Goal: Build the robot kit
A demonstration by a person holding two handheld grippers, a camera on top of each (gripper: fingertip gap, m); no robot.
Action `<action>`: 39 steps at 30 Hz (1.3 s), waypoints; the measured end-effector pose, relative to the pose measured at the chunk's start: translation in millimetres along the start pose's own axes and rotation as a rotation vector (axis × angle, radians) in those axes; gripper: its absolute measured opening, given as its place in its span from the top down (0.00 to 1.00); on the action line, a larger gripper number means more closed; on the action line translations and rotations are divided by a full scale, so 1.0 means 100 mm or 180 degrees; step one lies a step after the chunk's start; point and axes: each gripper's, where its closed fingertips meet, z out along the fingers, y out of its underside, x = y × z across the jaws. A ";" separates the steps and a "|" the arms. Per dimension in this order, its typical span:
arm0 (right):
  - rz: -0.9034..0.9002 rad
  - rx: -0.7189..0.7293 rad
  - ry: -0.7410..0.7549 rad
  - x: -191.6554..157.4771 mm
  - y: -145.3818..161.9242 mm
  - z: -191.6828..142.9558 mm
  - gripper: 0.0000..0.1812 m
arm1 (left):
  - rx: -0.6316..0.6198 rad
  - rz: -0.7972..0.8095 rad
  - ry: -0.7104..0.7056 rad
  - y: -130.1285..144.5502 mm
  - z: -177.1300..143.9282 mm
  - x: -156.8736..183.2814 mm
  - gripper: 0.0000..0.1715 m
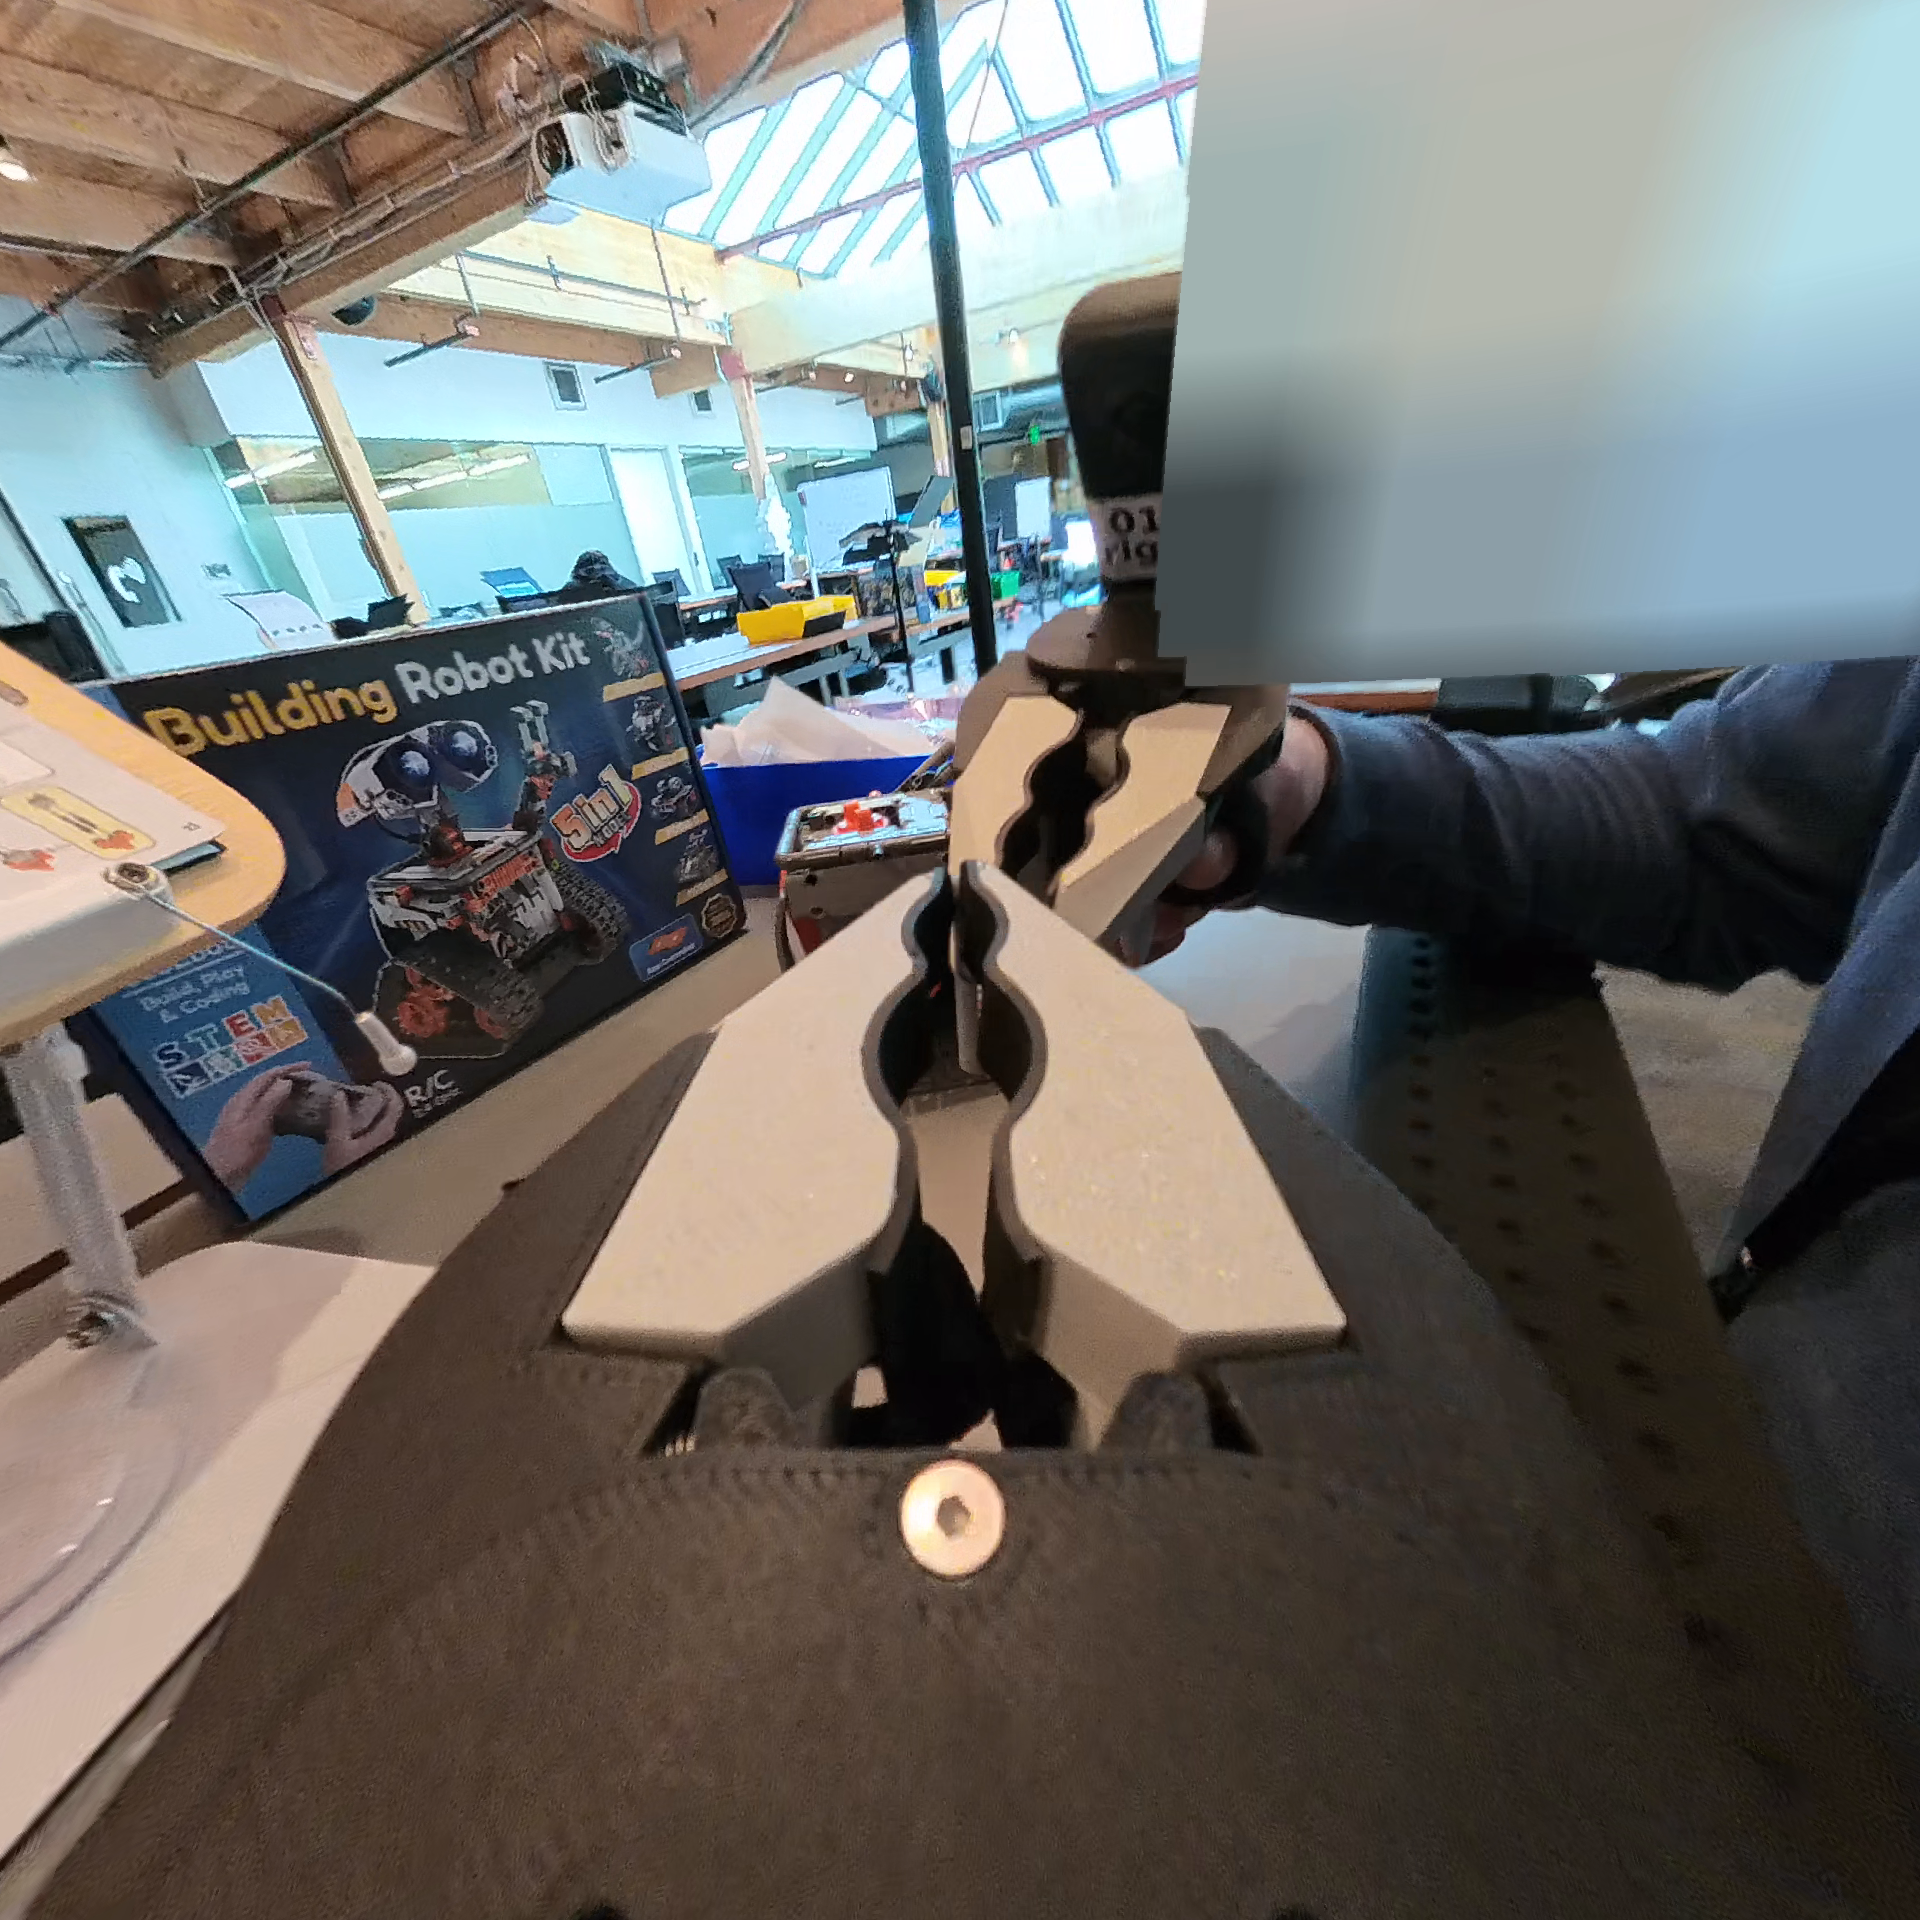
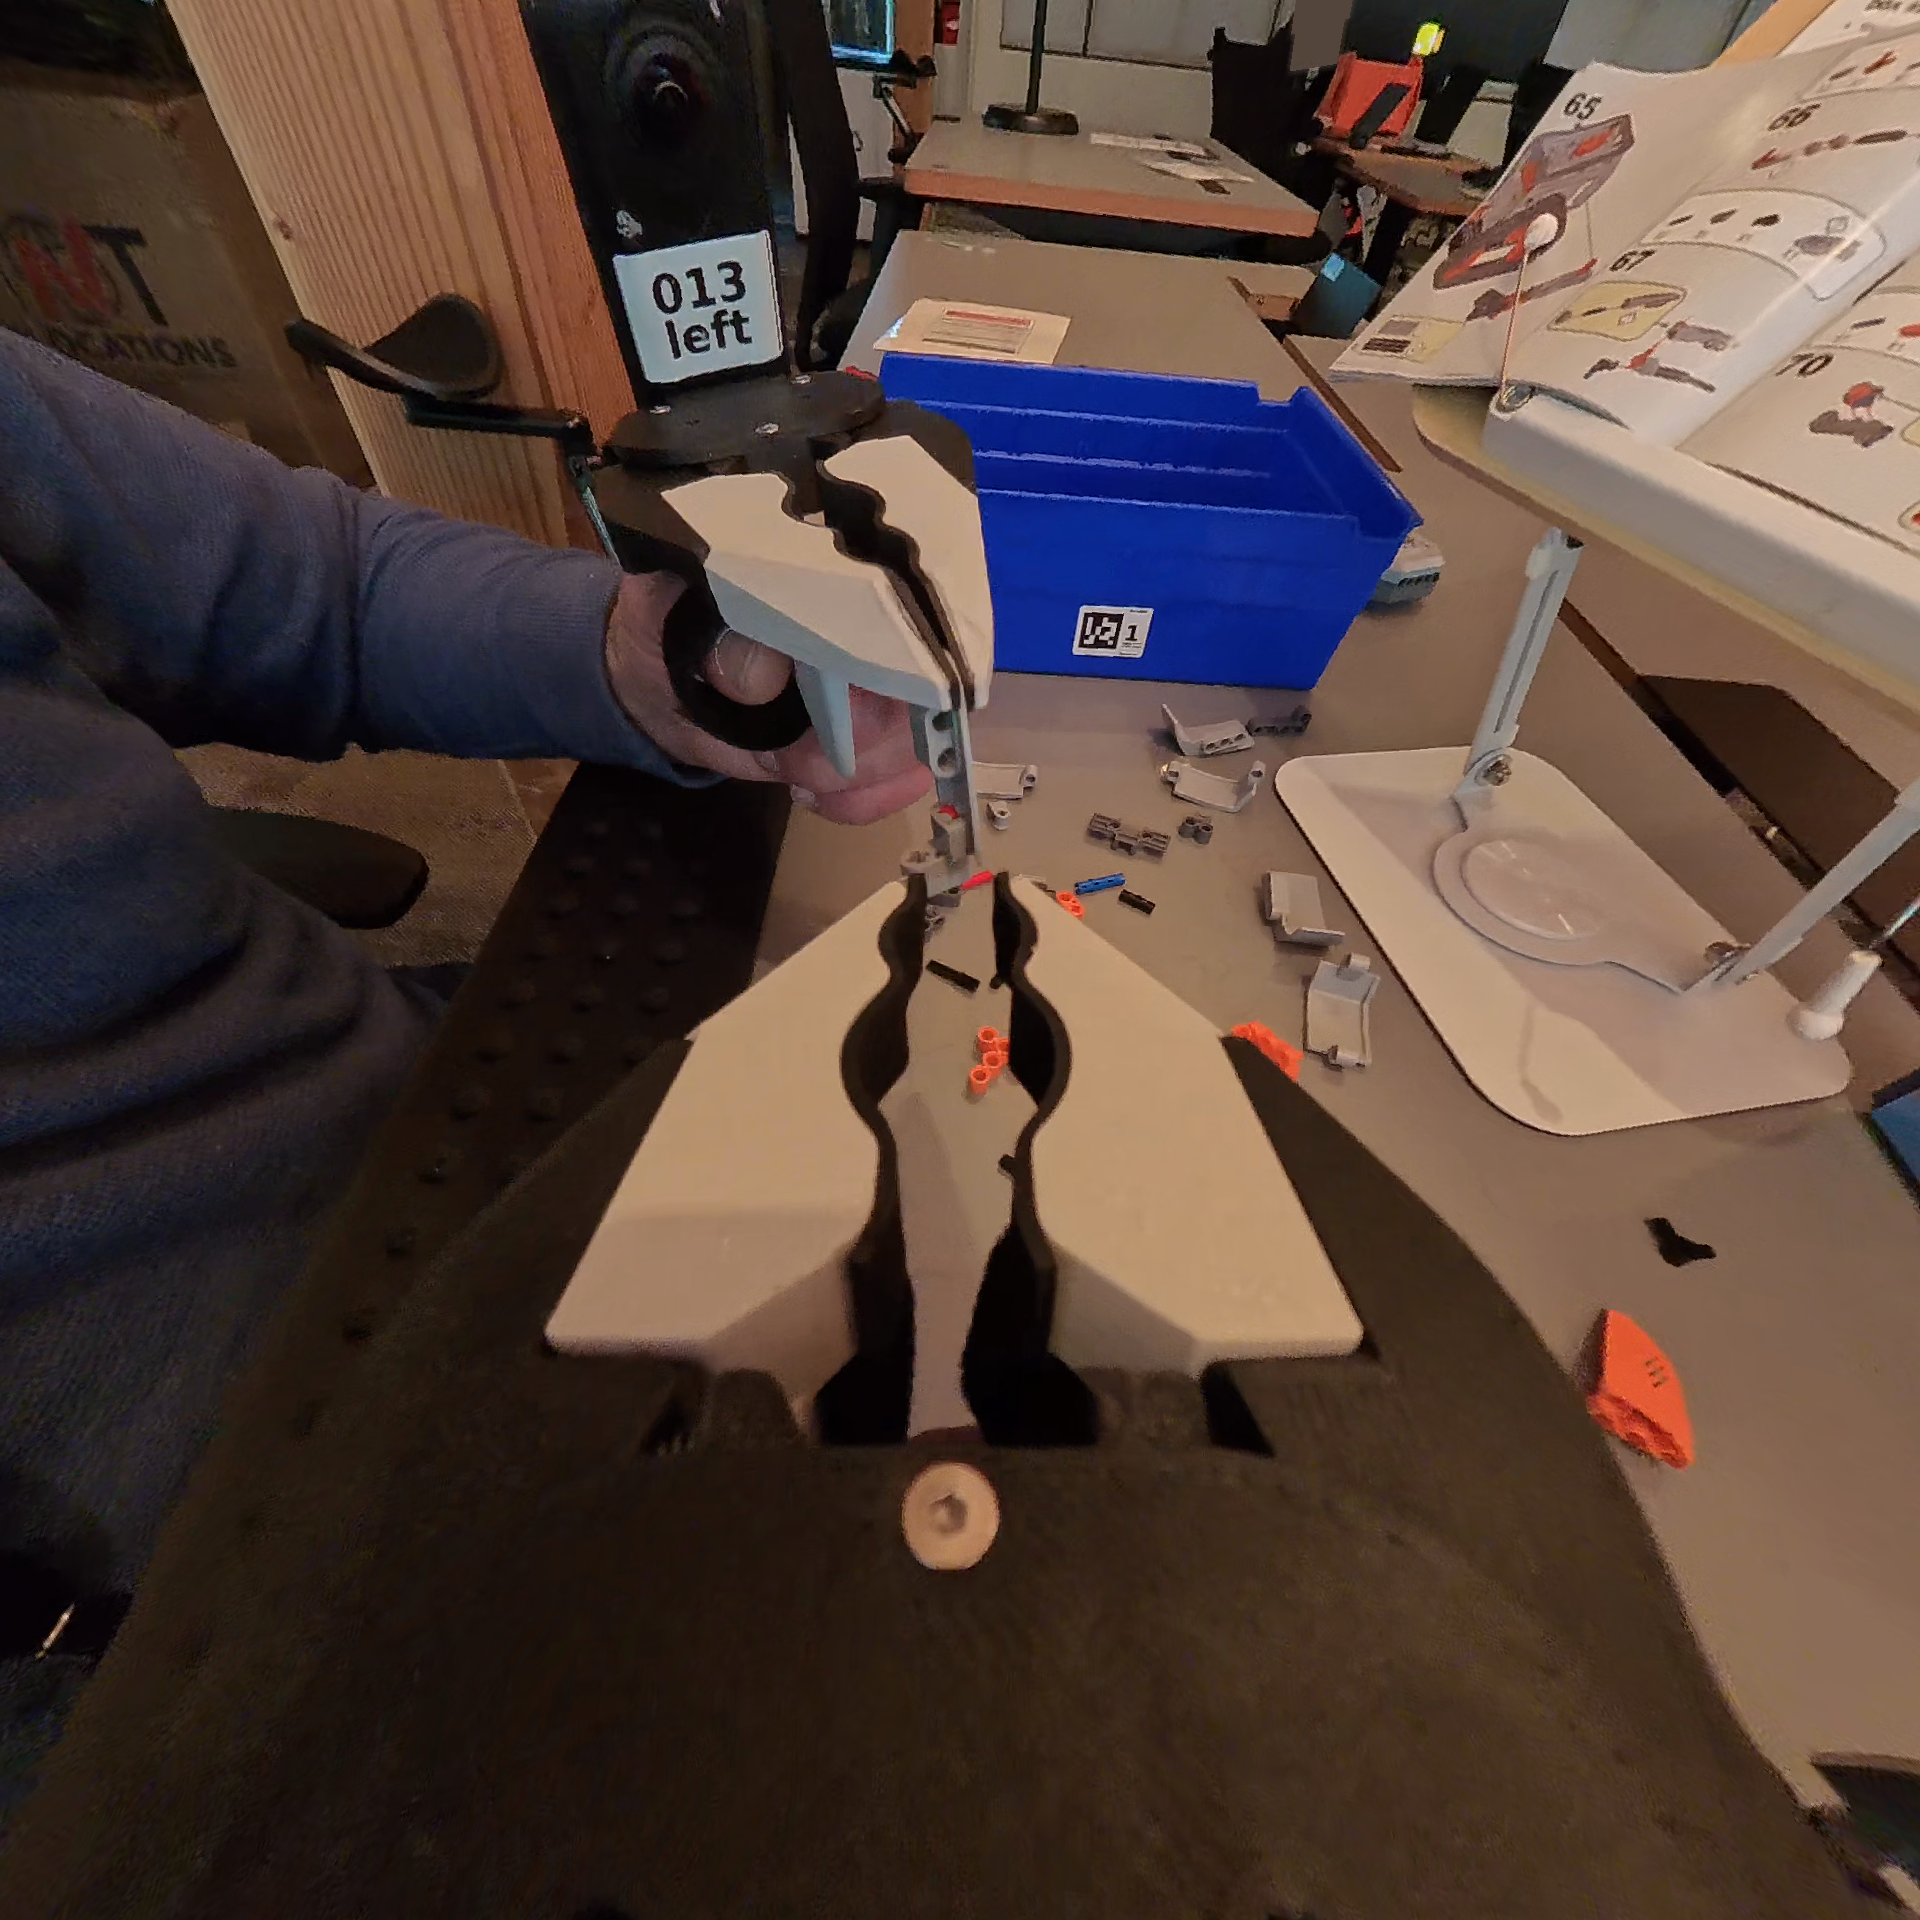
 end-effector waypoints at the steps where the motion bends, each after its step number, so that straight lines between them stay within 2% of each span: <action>1: 0.0053 0.0017 -0.0029 -0.01 0.01 0.01 0.92 | 0.0041 -0.0045 0.0017 -0.01 0.00 0.00 1.00; 4: 0.0139 0.0135 -0.0128 -0.05 -0.02 0.05 0.88 | 0.0171 -0.0180 0.0076 -0.06 0.01 0.01 1.00; 11: 0.0209 0.0315 -0.0291 -0.11 -0.08 0.09 0.93 | 0.0321 -0.0328 0.0161 -0.12 0.01 0.04 1.00; 17: 0.0150 0.0194 -0.0368 -0.14 -0.01 0.09 0.93 | 0.0183 -0.0468 0.0257 -0.03 -0.05 0.06 1.00; 19: 0.0084 -0.0076 -0.0345 -0.13 0.13 0.13 0.93 | -0.0066 -0.0463 0.0283 0.10 -0.09 0.07 1.00; 21: -0.0013 -0.0397 -0.0273 -0.10 0.32 0.19 0.93 | -0.0507 -0.0337 0.0213 0.34 -0.17 0.04 1.00; 23: -0.0079 -0.0760 -0.0243 -0.09 0.54 0.25 0.93 | -0.1095 0.0060 0.0098 0.63 -0.28 0.03 1.00; 26: -0.0160 -0.1164 -0.0234 -0.10 0.80 0.30 0.93 | -0.2076 0.0599 0.0046 1.06 -0.51 0.07 0.93; 28: -0.0198 -0.1334 -0.0270 -0.12 0.91 0.32 0.93 | -0.2488 0.0696 0.0111 1.23 -0.64 0.12 0.90; 35: -0.0201 -0.1637 -0.0296 -0.15 1.15 0.39 0.93 | -0.3191 0.0458 0.0319 1.67 -0.87 0.17 0.84; 39: -0.0182 -0.1657 -0.0301 -0.14 1.19 0.41 0.93 | -0.3167 0.0421 0.0358 1.70 -0.86 0.17 0.92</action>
